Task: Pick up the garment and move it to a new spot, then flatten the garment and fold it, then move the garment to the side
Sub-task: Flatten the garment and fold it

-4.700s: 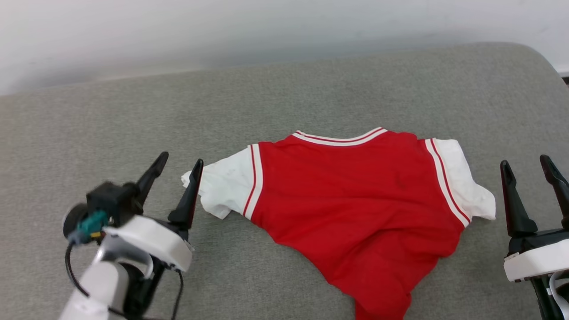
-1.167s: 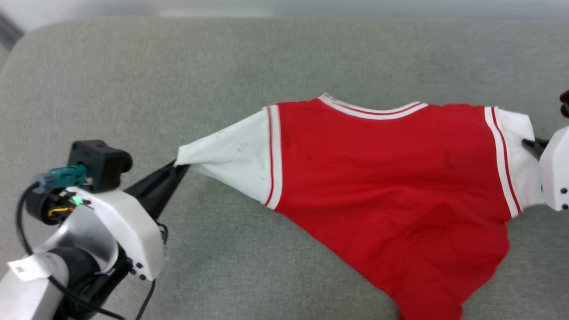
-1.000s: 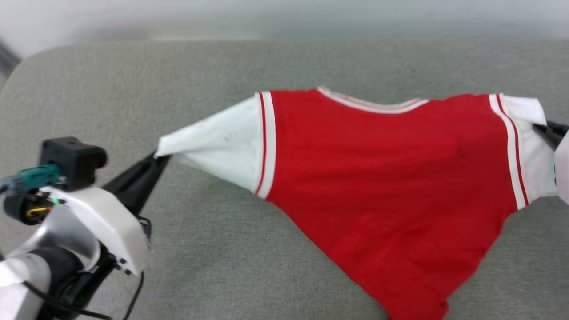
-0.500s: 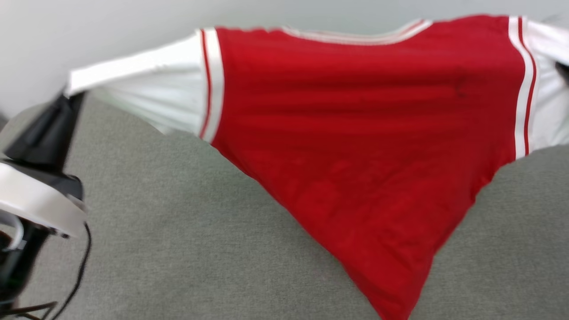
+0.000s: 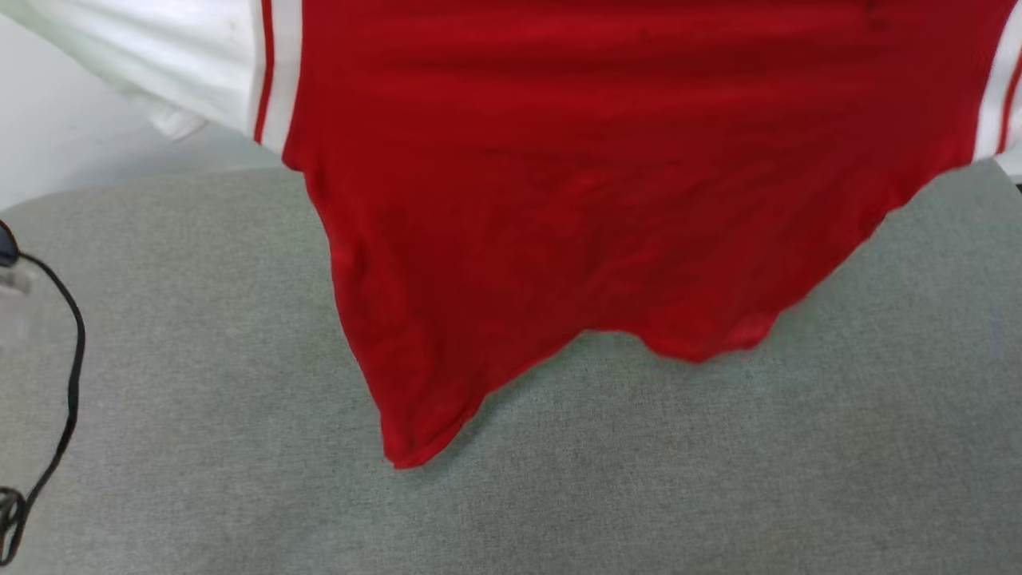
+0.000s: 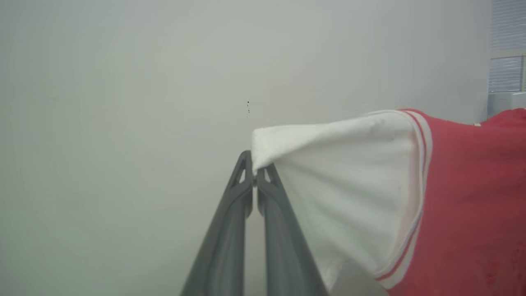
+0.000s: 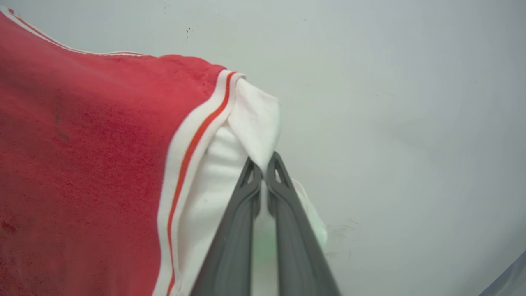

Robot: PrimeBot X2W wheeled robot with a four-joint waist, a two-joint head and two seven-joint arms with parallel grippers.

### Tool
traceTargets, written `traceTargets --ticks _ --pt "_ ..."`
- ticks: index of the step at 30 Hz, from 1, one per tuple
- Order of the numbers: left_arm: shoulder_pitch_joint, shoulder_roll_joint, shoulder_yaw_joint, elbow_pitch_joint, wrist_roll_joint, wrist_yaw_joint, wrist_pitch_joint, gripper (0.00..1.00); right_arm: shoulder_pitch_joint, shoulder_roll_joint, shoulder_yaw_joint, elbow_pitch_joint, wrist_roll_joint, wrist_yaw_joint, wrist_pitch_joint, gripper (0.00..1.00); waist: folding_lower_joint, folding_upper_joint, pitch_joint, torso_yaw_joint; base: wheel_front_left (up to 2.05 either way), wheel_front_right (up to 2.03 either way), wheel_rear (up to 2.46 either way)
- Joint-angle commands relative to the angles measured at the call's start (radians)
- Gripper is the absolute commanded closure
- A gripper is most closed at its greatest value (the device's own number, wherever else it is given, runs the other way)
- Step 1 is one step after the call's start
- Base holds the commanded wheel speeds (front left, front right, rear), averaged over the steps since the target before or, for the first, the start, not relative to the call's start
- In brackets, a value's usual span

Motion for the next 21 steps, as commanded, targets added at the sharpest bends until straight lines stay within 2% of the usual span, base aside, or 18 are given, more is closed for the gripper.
traceTargets --ticks 1,10,15,21 --pt "-0.025 0.0 0.008 -0.001 -0.005 0.005 -0.003 1.0 -0.024 0.005 -0.01 0.0 -0.009 -0.002 -0.015 1.0 0.0 0.0 0.015 -0.004 0.0 0.0 0.0" --pt "-0.228 0.002 -0.021 0.078 -0.062 -0.022 0.013 1.0 -0.188 0.021 -0.004 0.043 -0.01 -0.002 -0.041 1.0 0.0 0.0 0.159 -0.001 0.0 0.0 0.0" --pt "-0.44 0.017 -0.071 0.173 -0.061 -0.055 0.029 1.0 -0.352 0.012 0.033 0.095 -0.023 -0.002 -0.036 1.0 0.0 0.0 0.287 0.005 0.0 0.0 0.0" --pt "-0.742 0.02 -0.137 0.352 -0.023 -0.101 0.028 1.0 -0.588 0.042 0.103 0.219 -0.068 -0.001 -0.078 1.0 0.0 0.0 0.44 0.003 0.0 0.0 0.0"
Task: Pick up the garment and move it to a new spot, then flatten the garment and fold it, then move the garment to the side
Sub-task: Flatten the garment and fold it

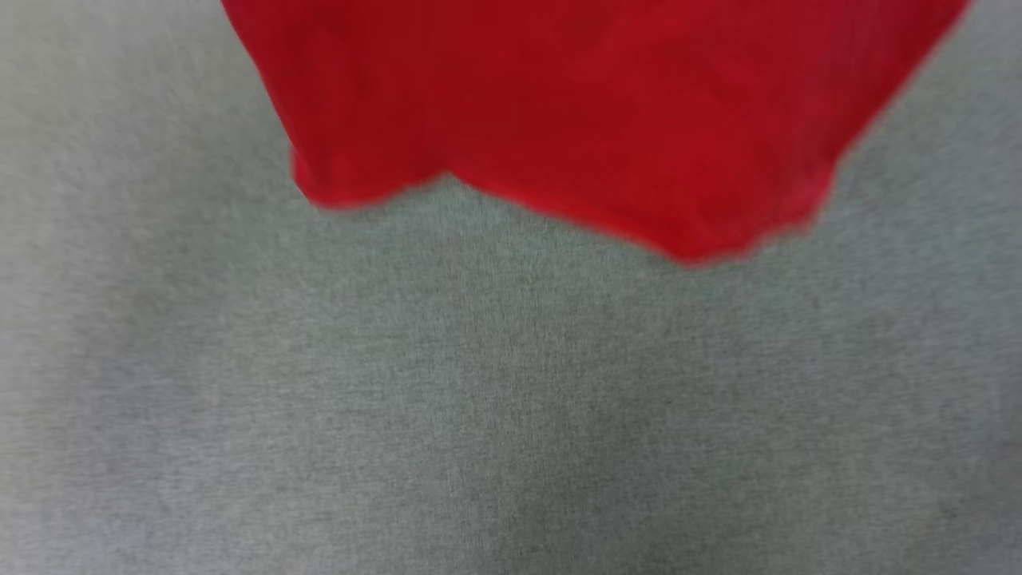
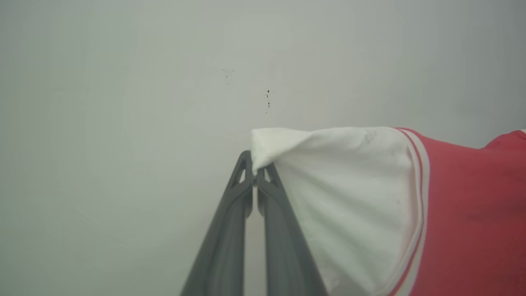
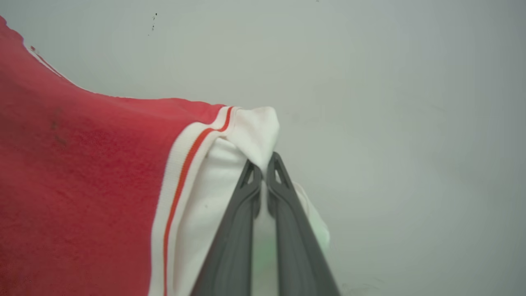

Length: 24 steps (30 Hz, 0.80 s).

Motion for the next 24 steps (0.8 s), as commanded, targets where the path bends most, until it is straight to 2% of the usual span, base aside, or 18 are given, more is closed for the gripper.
traceTargets --ticks 1,9,14,19,24 --pt "-0.081 -0.008 -0.011 0.048 0.005 -0.009 0.001 1.0 -0.075 0.016 0.016 0.04 -0.017 -0.001 -0.016 1.0 -0.0002 0.0 0.116 0.001 0.0 0.0 0.0" --pt "-0.485 -0.063 -0.091 0.336 0.079 -0.059 -0.065 1.0 -0.415 0.069 0.092 0.287 -0.107 -0.001 -0.118 1.0 -0.0002 0.0 0.269 0.024 0.0 0.0 0.0" --pt "-0.626 -0.109 -0.12 0.49 0.112 -0.079 -0.146 1.0 -0.565 0.115 0.112 0.444 -0.169 -0.001 -0.19 1.0 -0.0002 0.0 0.318 0.039 0.0 0.0 0.0" --pt "-0.654 -0.155 -0.14 0.599 0.126 -0.096 -0.243 1.0 -0.614 0.159 0.114 0.576 -0.22 -0.001 -0.274 1.0 -0.0002 0.0 0.343 0.048 0.0 0.0 0.0" --pt "-0.584 -0.197 -0.168 0.672 0.114 -0.114 -0.317 1.0 -0.554 0.194 0.13 0.669 -0.233 -0.001 -0.345 1.0 -0.0002 0.0 0.344 0.056 0.0 0.0 0.0"
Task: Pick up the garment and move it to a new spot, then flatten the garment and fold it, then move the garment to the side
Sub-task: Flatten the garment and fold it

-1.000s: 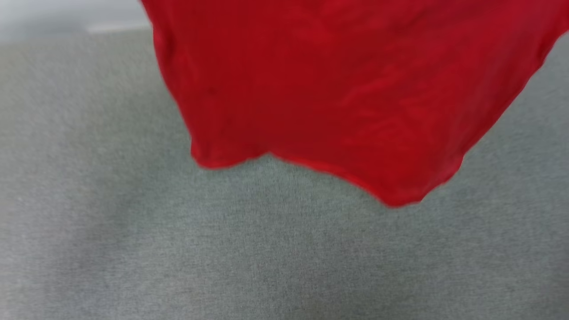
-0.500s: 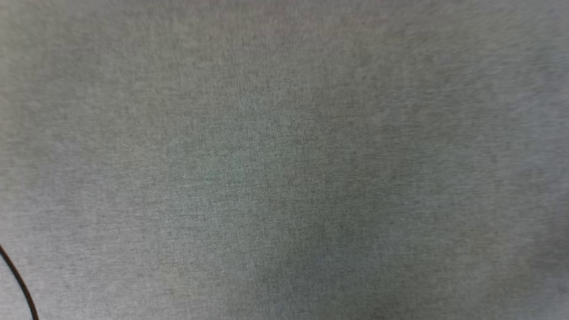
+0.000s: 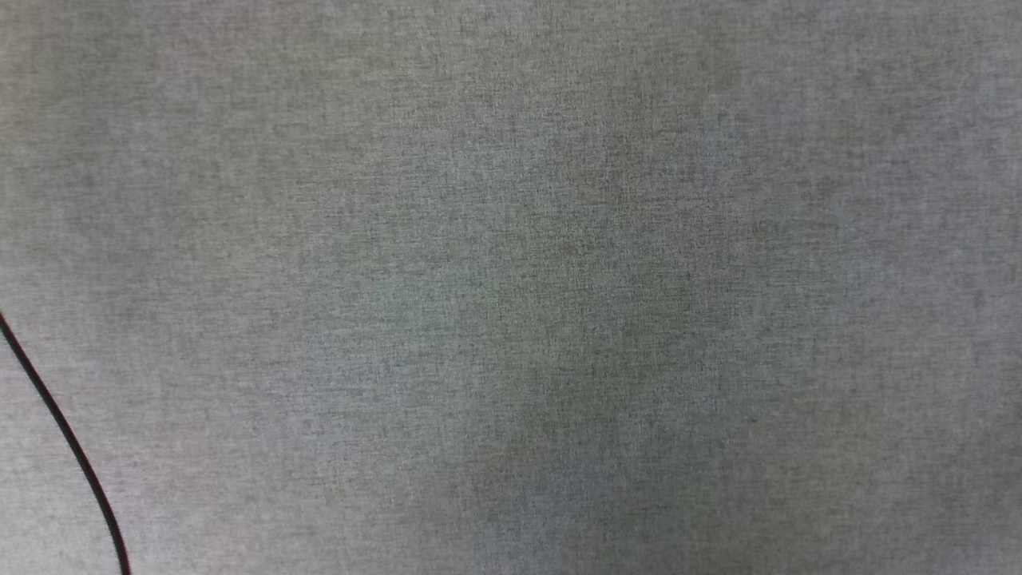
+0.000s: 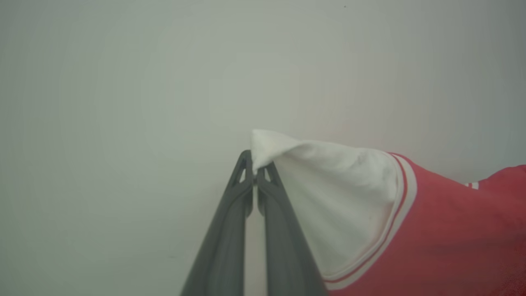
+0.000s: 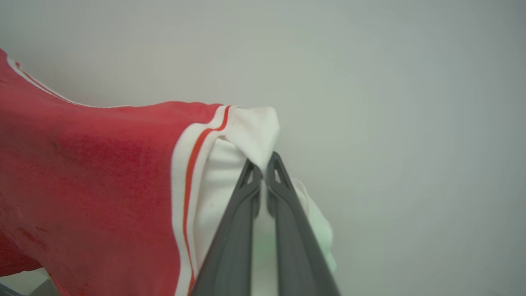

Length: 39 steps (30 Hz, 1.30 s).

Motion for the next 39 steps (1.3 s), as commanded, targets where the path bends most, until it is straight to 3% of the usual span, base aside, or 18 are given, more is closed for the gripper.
traceTargets --ticks 1,5,10,22,39 --pt "0.055 -0.014 -0.016 0.017 -0.007 -0.011 -0.025 1.0 0.051 0.017 0.007 0.034 -0.002 -0.001 -0.021 1.0 -0.0002 0.0001 -0.006 0.002 0.0 0.0 0.0" --pt "0.223 -0.045 -0.06 0.053 -0.034 -0.023 -0.083 1.0 0.18 0.044 0.081 0.098 -0.018 -0.001 -0.066 1.0 -0.0002 0.0001 -0.056 0.008 0.0 0.0 0.0" --pt "0.435 -0.063 -0.113 0.048 -0.059 -0.029 -0.125 1.0 0.344 0.063 0.096 0.128 0.015 -0.001 -0.097 1.0 -0.0002 0.0001 -0.135 0.017 0.0 0.0 0.0" --pt "0.959 -0.004 -0.191 -0.082 -0.087 -0.012 -0.164 1.0 0.79 -0.002 0.154 0.04 0.161 -0.001 -0.085 1.0 -0.0002 0.0001 -0.348 0.027 0.0 0.0 0.0" --pt "1.563 0.11 -0.193 -0.325 -0.183 0.117 -0.104 1.0 1.357 -0.095 0.088 -0.192 0.312 -0.002 0.005 1.0 -0.0002 0.0001 -0.599 0.007 0.0 0.0 0.0"
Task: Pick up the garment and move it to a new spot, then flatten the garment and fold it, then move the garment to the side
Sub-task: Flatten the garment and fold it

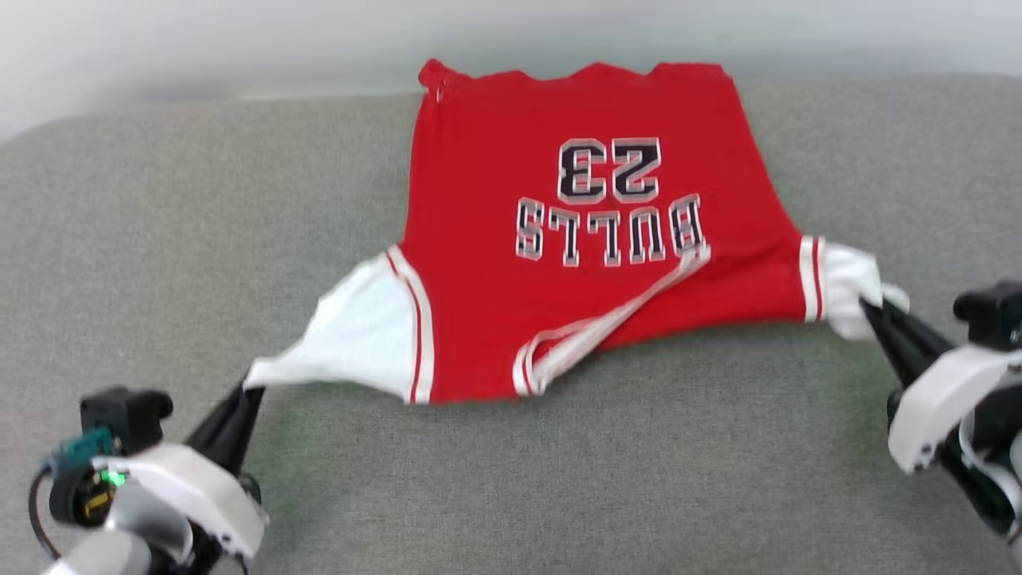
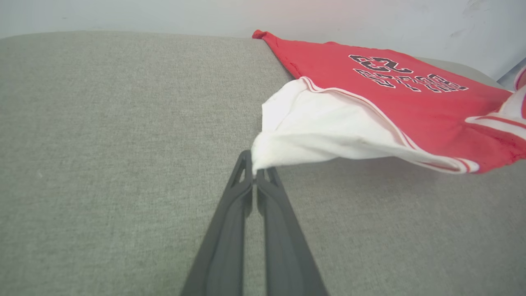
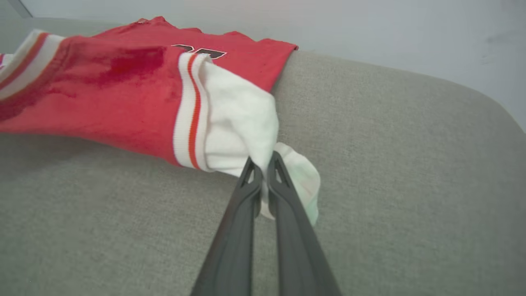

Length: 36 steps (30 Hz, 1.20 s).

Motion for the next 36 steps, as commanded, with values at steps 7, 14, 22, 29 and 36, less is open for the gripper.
traceTargets --ticks 7,14,22,29,36 --pt "0.188 0.038 -0.032 -0.057 -0.026 0.036 0.047 1.0 0.214 -0.05 -0.022 -0.128 0.021 -0.002 0.057 1.0 0.0003 0.0 -0.095 -0.014 0.0 0.0 0.0" --pt "0.313 0.045 -0.042 -0.09 -0.051 0.06 0.042 1.0 0.375 -0.055 -0.049 -0.221 0.024 -0.002 0.087 1.0 0.0003 0.0 -0.126 -0.026 0.0 0.0 0.0" --pt "0.358 0.056 -0.051 -0.128 -0.072 0.055 0.057 1.0 0.463 -0.061 -0.063 -0.237 0.02 -0.002 0.11 1.0 0.0003 0.0 -0.139 -0.033 0.0 0.0 0.0" --pt "0.338 0.046 -0.074 -0.154 -0.086 0.033 0.088 1.0 0.456 -0.083 -0.065 -0.265 0.072 -0.001 0.176 0.0 0.0003 0.0 -0.128 -0.027 0.0 0.0 0.0" --pt "0.333 0.05 -0.105 -0.25 -0.075 0.046 0.138 1.0 0.463 -0.152 -0.181 -0.394 0.189 -0.001 0.338 0.0 0.0003 0.0 -0.088 0.022 0.0 0.0 0.0"
